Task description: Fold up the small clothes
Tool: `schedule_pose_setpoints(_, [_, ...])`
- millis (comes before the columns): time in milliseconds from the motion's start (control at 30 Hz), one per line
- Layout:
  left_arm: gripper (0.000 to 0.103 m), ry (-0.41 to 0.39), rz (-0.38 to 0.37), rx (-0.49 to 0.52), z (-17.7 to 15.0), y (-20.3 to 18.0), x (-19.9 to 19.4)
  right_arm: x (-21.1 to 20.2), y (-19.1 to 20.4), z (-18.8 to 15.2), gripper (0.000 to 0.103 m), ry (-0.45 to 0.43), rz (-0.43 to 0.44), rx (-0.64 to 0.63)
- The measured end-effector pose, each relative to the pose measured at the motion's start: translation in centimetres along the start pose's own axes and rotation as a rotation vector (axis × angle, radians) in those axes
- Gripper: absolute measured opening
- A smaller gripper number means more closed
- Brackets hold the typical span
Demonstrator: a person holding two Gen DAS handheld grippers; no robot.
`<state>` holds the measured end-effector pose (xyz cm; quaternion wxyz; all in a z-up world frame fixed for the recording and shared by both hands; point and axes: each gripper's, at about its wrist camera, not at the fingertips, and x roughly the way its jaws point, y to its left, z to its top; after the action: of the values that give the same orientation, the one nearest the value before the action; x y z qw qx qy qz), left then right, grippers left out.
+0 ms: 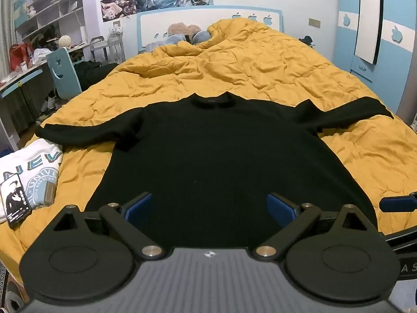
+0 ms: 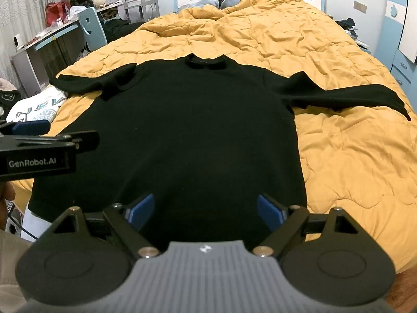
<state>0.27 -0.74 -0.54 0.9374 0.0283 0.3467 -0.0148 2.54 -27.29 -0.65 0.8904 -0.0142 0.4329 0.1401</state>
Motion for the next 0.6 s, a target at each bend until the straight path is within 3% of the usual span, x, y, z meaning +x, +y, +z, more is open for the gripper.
schedule_pose_setpoints(600, [0.103,0.006,-0.003,0.001,-0.17,0.13,0.27,0.02,0.06,0.01,0.082,0.001,-0.001,-0.002])
